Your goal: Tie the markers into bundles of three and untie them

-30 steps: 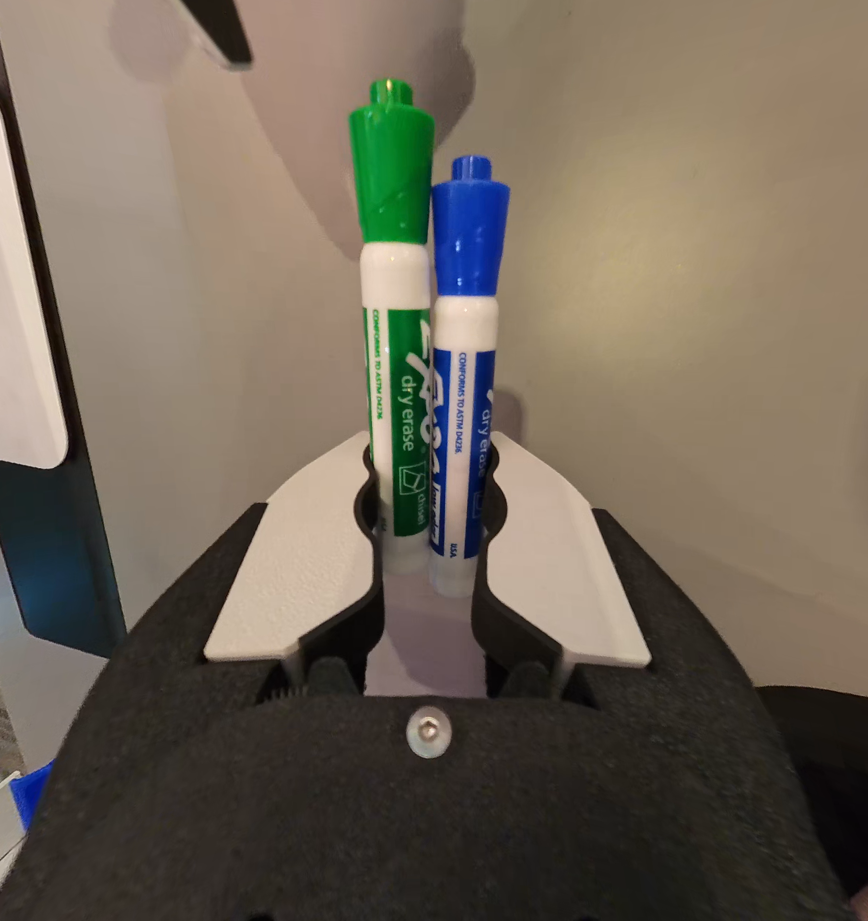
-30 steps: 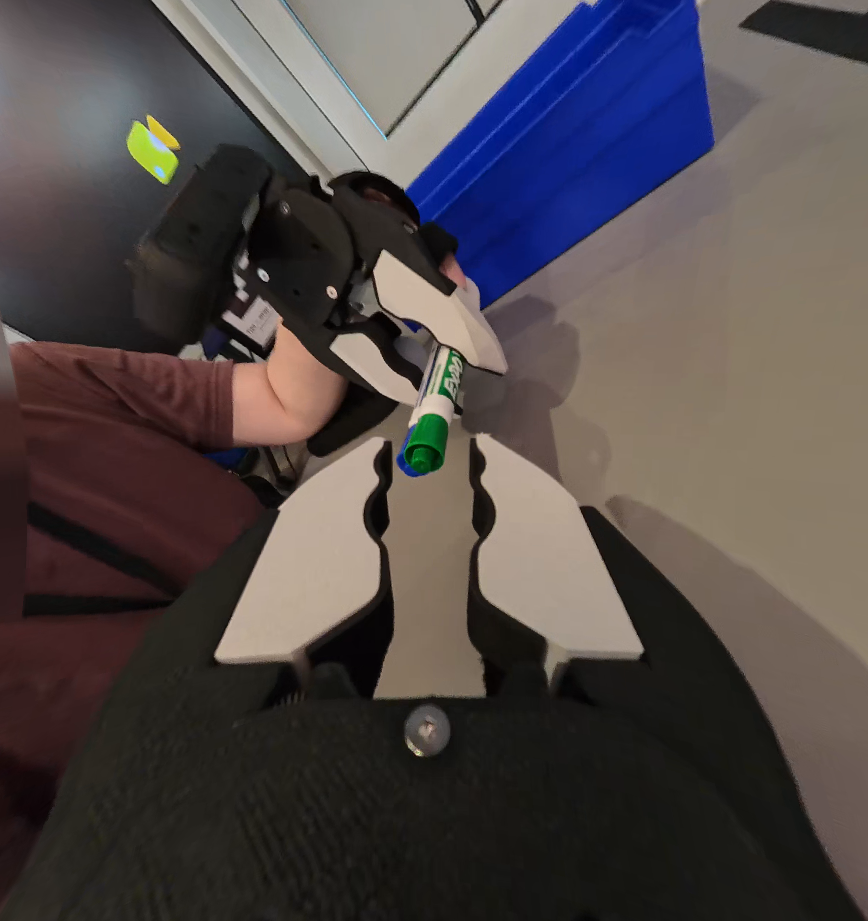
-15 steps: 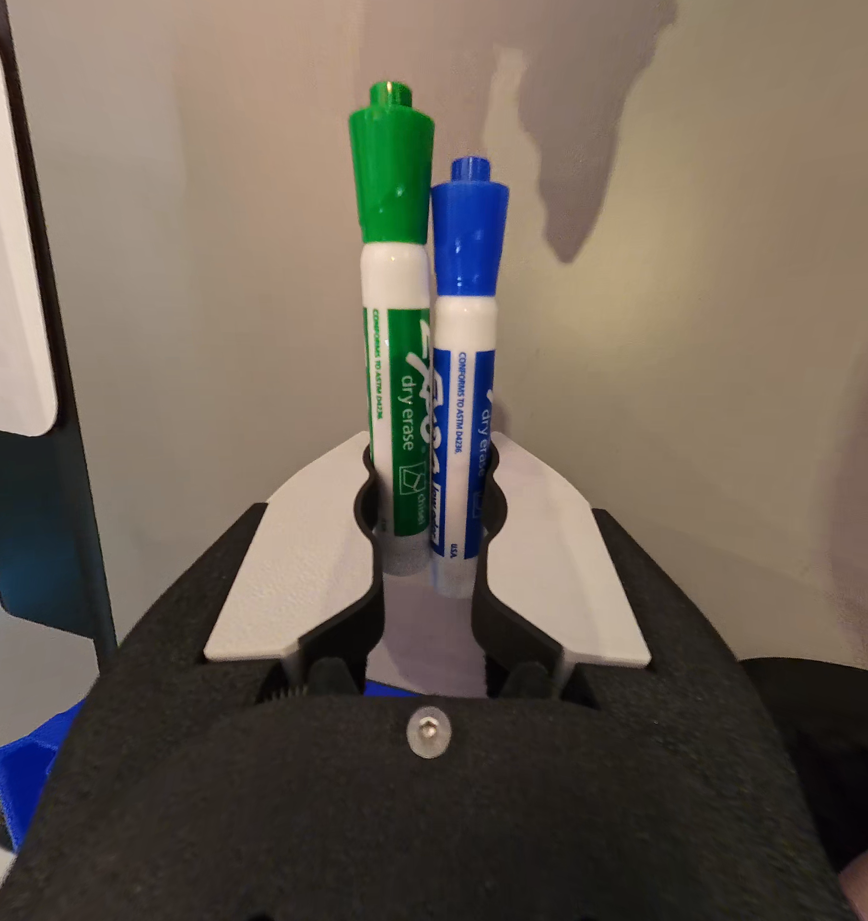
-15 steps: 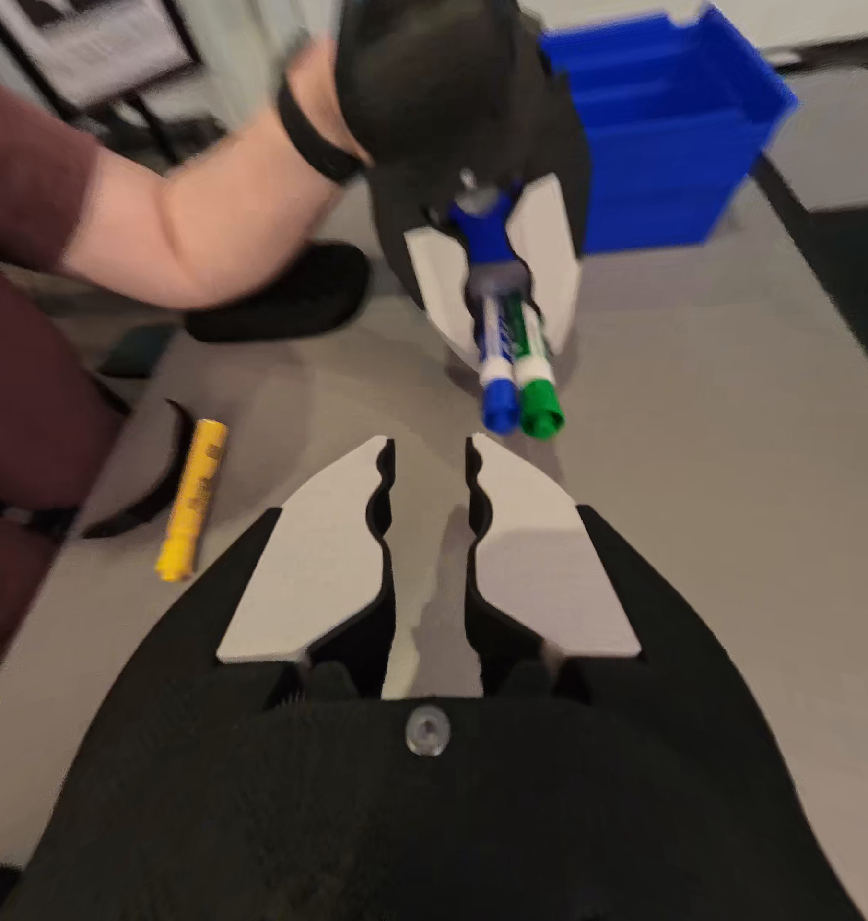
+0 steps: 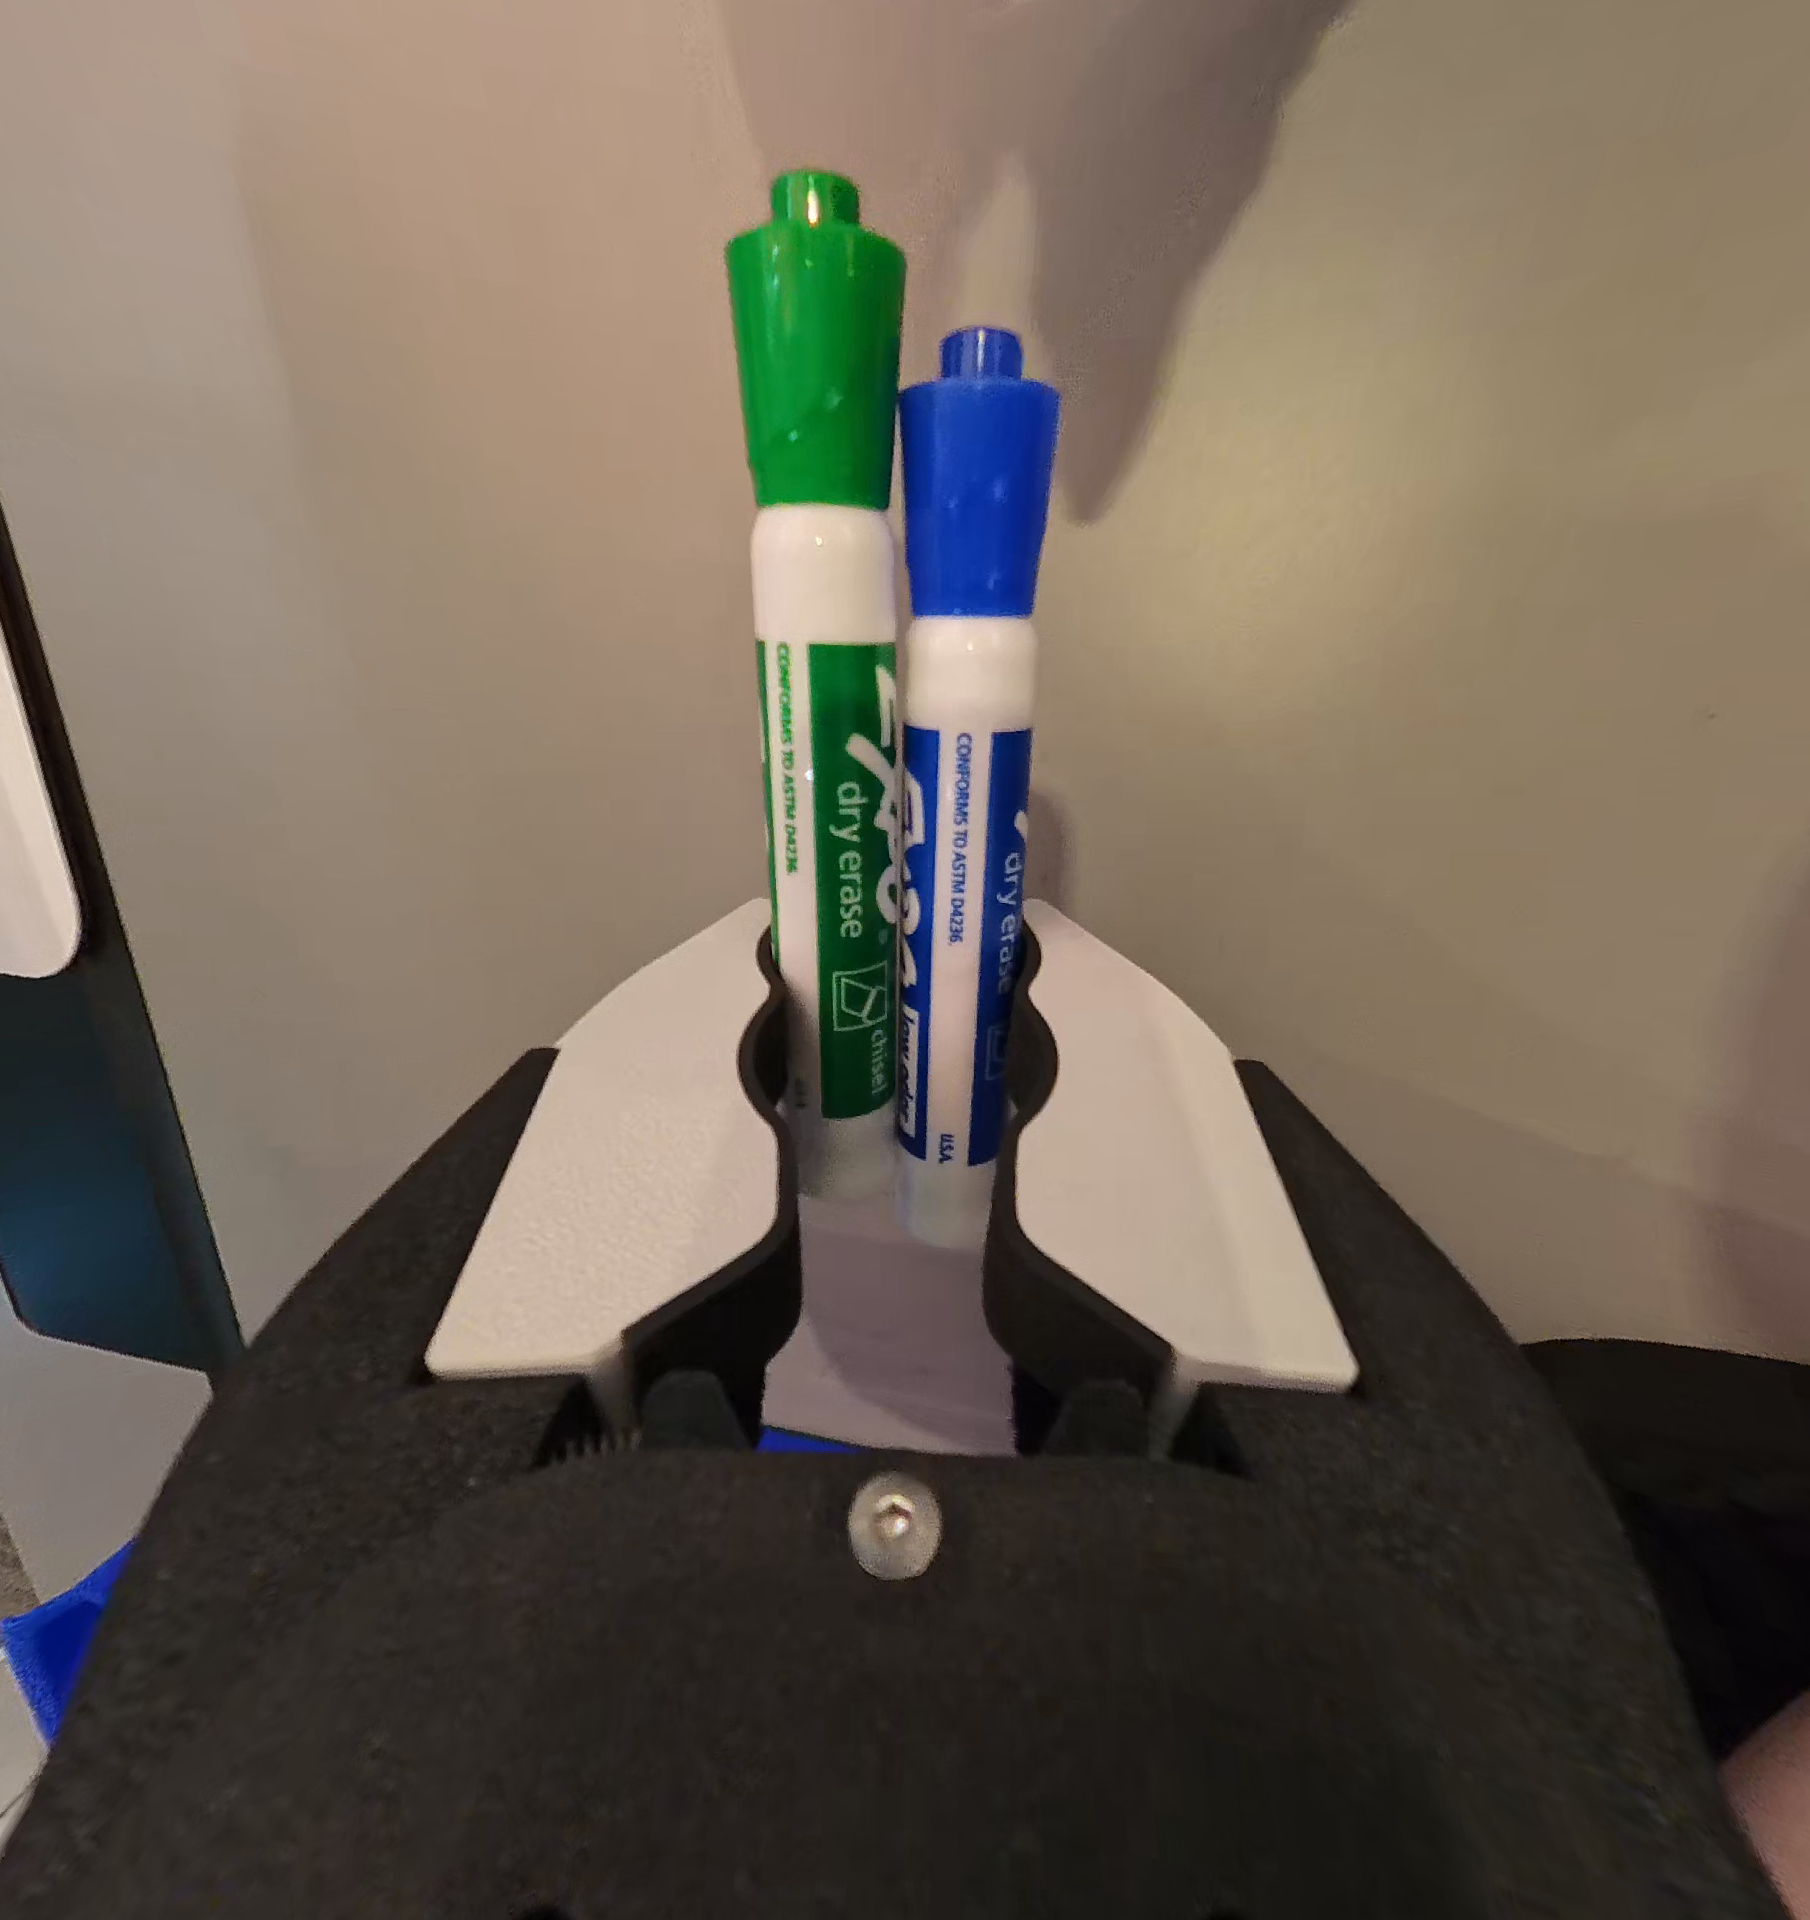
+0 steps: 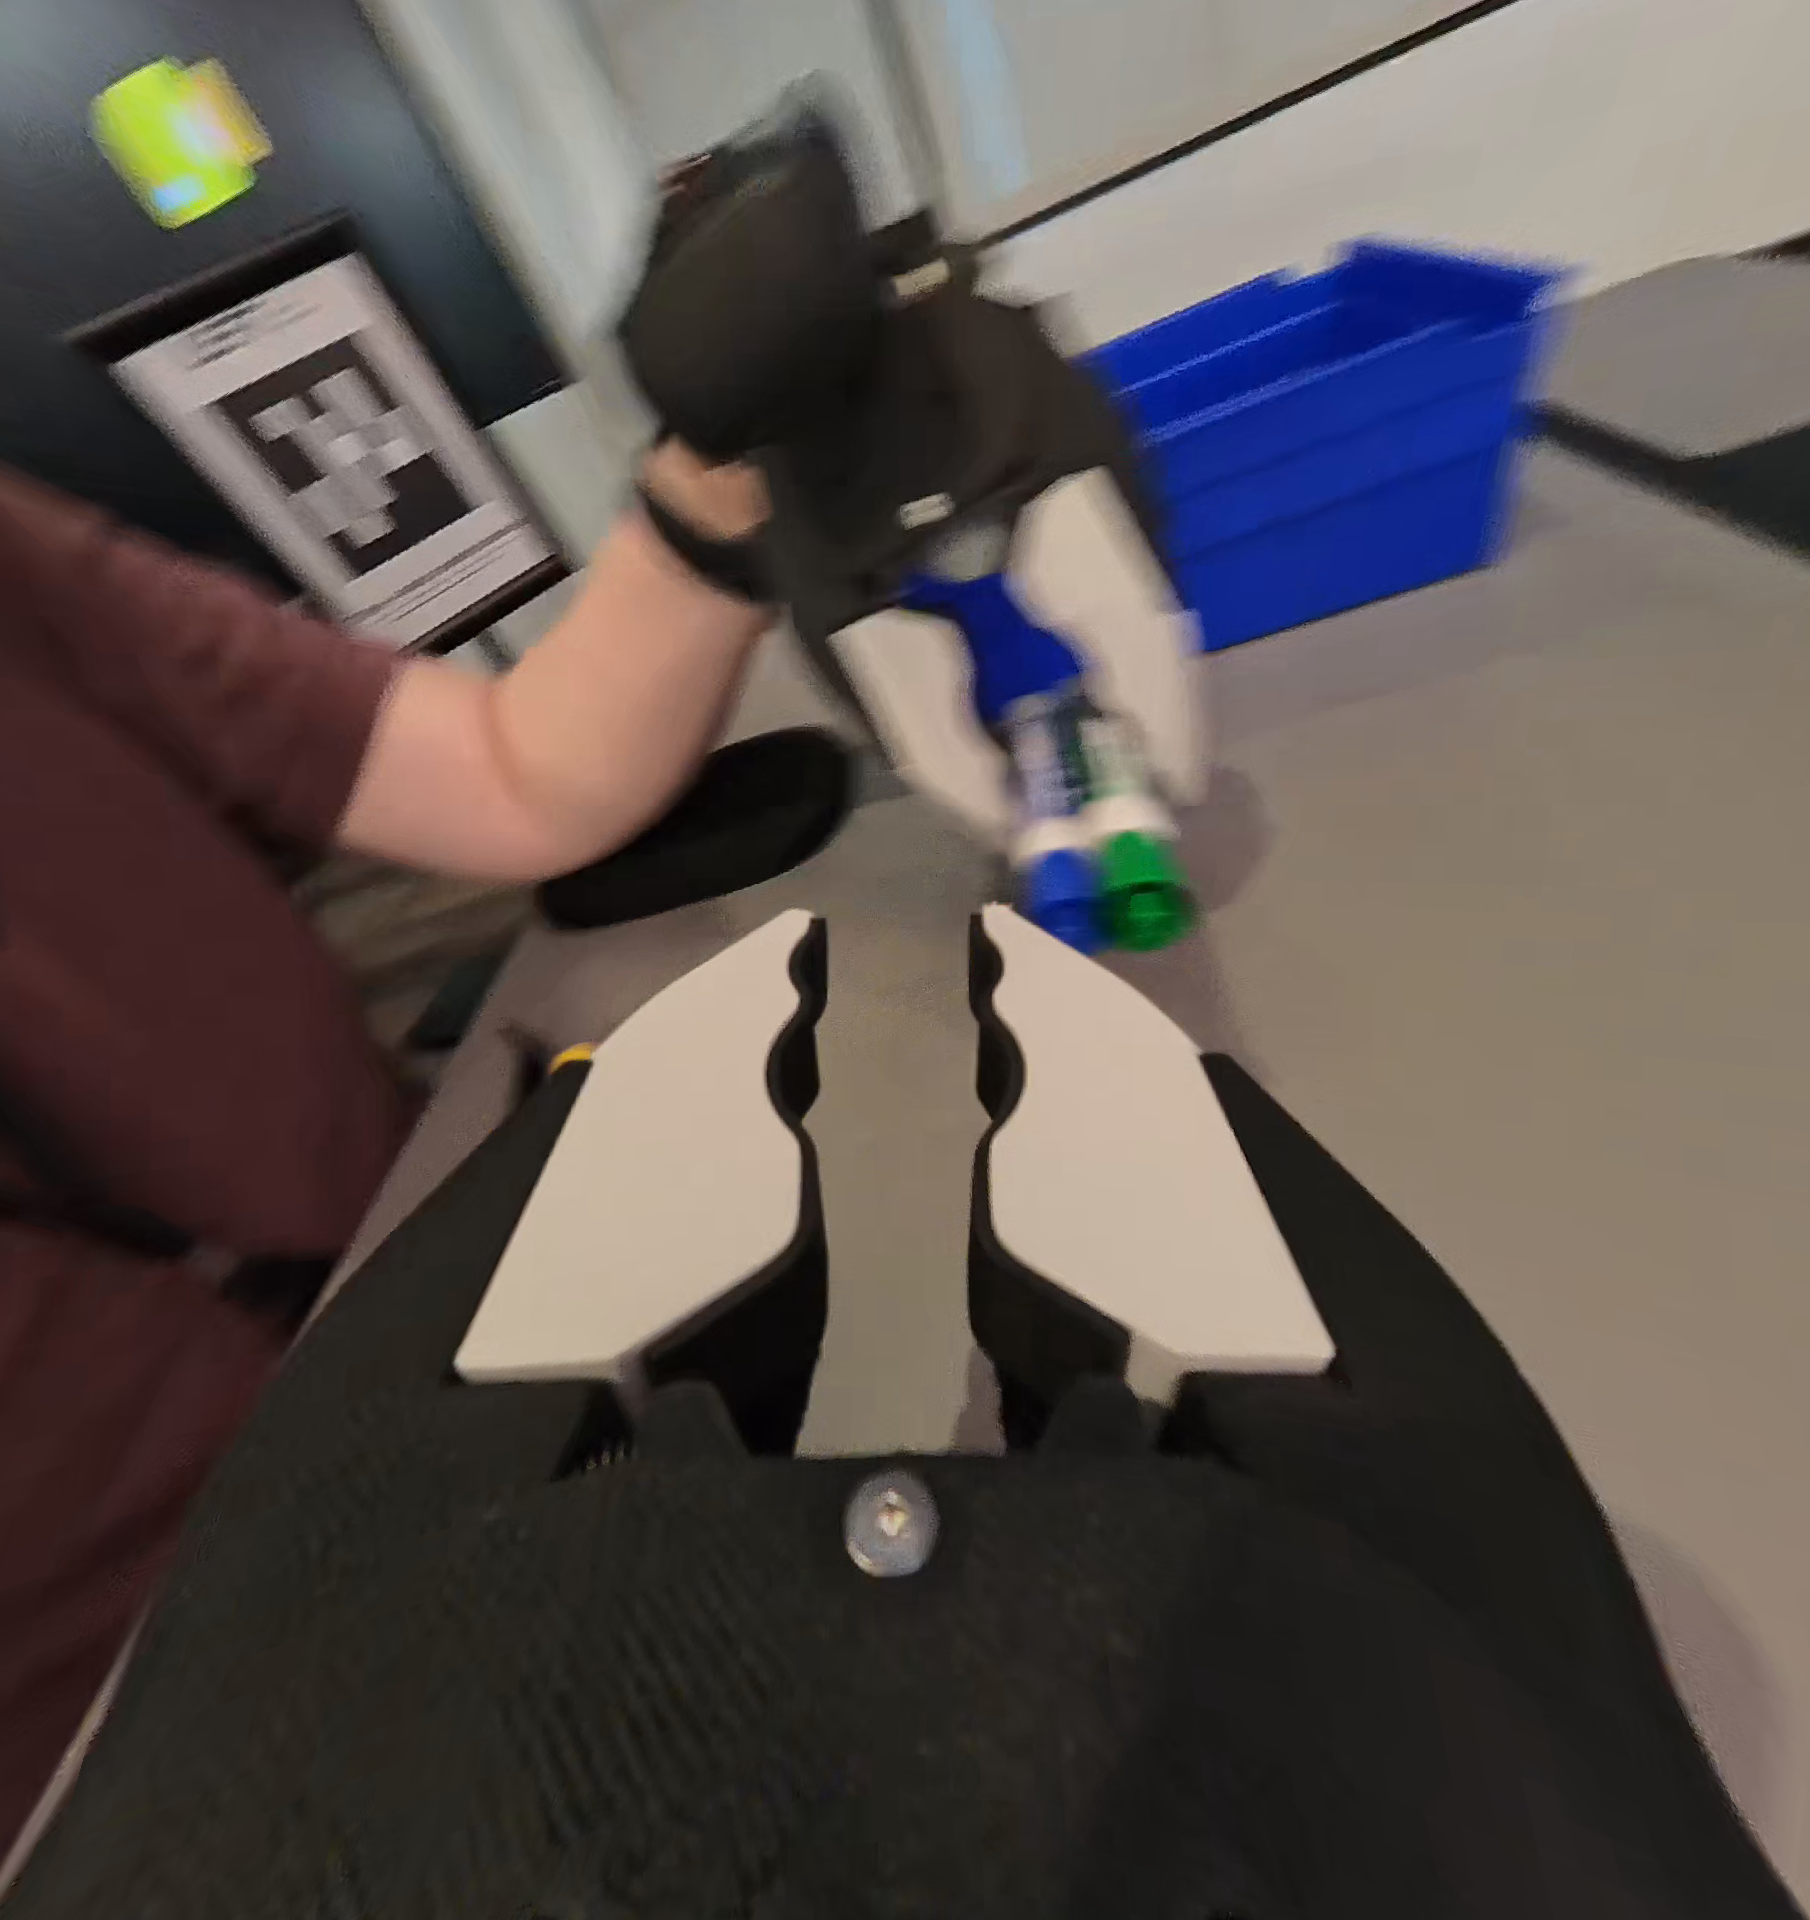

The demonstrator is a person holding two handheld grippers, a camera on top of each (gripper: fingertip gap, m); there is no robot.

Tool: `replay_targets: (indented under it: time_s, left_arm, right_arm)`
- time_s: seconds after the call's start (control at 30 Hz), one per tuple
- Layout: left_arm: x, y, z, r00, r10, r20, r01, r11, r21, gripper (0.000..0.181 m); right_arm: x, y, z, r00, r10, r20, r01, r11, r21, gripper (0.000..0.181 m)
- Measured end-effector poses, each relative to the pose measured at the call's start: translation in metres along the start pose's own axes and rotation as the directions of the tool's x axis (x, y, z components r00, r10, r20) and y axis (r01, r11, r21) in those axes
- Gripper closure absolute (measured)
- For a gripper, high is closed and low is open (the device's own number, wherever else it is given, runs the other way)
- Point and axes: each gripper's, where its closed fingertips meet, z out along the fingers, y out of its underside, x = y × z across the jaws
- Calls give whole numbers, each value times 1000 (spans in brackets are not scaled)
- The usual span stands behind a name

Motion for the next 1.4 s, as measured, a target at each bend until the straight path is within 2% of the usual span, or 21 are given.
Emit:
replay_targets:
  time_s: [0.07, 0.13, 0.2, 0.27, 0.37, 0.47, 0.6, 0.83, 0.97, 1.1, 1.23, 1.4]
  left_arm:
    - [-2, 5, 0, 1000, -12, 2, 12, 1000, -9, 142]
    - [-4, 8, -1, 1000, -25, 1, 25, 1000, -12, 142]
    - [-4, 8, -3, 1000, -28, -2, 28, 1000, -1, 142]
    - [-3, 8, -3, 999, -31, -7, 31, 999, 7, 142]
    - [-3, 9, -4, 999, -32, -6, 32, 1000, -2, 142]
    - [-1, 8, -6, 1000, -27, -7, 27, 1000, -2, 142]
    - [0, 7, -7, 1000, -25, -7, 25, 1000, -5, 142]
    - [0, 10, -7, 999, -33, -13, 33, 999, -6, 142]
    - [1, 11, -7, 999, -32, -20, 32, 999, -13, 142]
    - [2, 12, -9, 999, -32, -17, 32, 999, -8, 142]
    - [4, 12, -11, 999, -30, -30, 30, 1000, -4, 142]
    - [8, 12, -5, 999, -16, -52, 15, 1000, -22, 142]
  right_arm:
    - [-41, 21, 5, 987, -33, 160, 49, 994, -96, 154]
    - [-72, 58, 8, 972, -55, 229, 111, 965, -236, 152]
    - [-94, 99, 7, 964, -84, 253, 176, 914, -366, 152]
    - [-114, 124, 8, 959, -92, 267, 203, 881, -427, 152]
    - [-136, 145, 13, 958, -96, 270, 222, 845, -486, 150]
    - [-137, 159, 15, 963, -142, 229, 245, 815, -525, 150]
    - [-130, 159, 19, 976, -141, 164, 207, 829, -519, 162]
    - [-119, 154, 21, 962, -246, 120, 273, 830, -487, 163]
    - [-106, 158, 21, 929, -362, 77, 346, 776, -527, 160]
    - [-100, 154, 21, 930, -364, 56, 338, 784, -521, 161]
    - [-86, 128, 9, 932, -361, 2, 322, 826, -462, 161]
    - [-55, 62, -21, 889, -441, -126, 357, 838, -412, 161]
